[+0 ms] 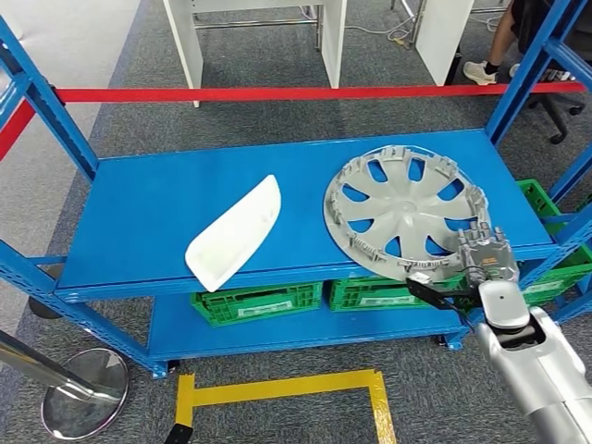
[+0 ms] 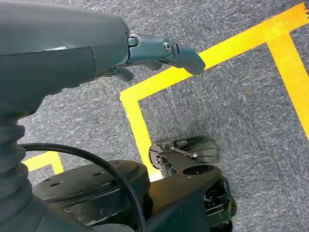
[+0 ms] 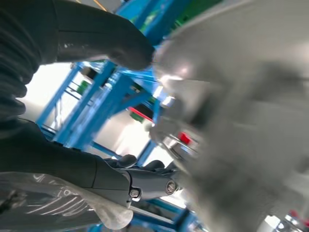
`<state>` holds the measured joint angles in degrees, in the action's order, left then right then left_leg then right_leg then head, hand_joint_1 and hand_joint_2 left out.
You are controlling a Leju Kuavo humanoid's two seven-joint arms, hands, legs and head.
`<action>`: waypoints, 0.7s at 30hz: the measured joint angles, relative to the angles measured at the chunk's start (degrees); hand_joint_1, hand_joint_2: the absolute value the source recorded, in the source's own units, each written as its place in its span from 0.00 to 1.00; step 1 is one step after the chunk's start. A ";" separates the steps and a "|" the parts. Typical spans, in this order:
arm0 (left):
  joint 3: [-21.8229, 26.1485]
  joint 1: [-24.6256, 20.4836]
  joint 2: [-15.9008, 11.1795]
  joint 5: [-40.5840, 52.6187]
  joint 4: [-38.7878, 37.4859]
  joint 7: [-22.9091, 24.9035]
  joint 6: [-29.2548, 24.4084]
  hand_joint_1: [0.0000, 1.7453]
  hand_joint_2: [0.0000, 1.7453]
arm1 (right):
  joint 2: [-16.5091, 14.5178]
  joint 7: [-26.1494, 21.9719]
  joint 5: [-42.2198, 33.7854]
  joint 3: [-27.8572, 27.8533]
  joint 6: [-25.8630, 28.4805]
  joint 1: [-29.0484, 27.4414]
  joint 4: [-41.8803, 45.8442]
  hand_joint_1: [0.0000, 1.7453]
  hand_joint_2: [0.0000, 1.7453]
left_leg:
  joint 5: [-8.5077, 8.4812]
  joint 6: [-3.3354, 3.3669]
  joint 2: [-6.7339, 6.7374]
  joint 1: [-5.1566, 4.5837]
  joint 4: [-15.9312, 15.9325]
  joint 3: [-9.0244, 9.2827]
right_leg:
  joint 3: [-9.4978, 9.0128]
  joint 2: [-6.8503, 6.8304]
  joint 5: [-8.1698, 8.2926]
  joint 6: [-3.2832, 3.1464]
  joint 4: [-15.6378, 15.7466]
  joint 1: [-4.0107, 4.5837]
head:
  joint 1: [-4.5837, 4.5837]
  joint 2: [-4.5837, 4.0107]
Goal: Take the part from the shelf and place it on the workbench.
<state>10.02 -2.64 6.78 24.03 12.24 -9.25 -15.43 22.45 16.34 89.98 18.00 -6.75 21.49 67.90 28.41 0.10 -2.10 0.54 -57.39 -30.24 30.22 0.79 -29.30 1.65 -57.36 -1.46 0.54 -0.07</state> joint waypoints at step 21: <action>0.28 0.40 -0.26 -0.16 0.00 -1.14 0.26 0.00 1.00 | -1.03 -3.69 -7.09 8.76 -1.55 0.43 3.95 0.00 1.00 | 0.00 0.01 -0.01 0.00 -0.03 -0.02 | 0.02 -0.01 0.00 0.00 0.00 0.00 | 0.00 0.00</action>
<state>10.29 -2.24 6.52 23.86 12.24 -10.38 -15.17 21.42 12.64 82.89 26.76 -8.29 21.91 71.84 28.41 0.11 -2.11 0.54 -57.42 -30.27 30.24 0.78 -29.29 1.65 -57.36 -1.46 0.54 -0.07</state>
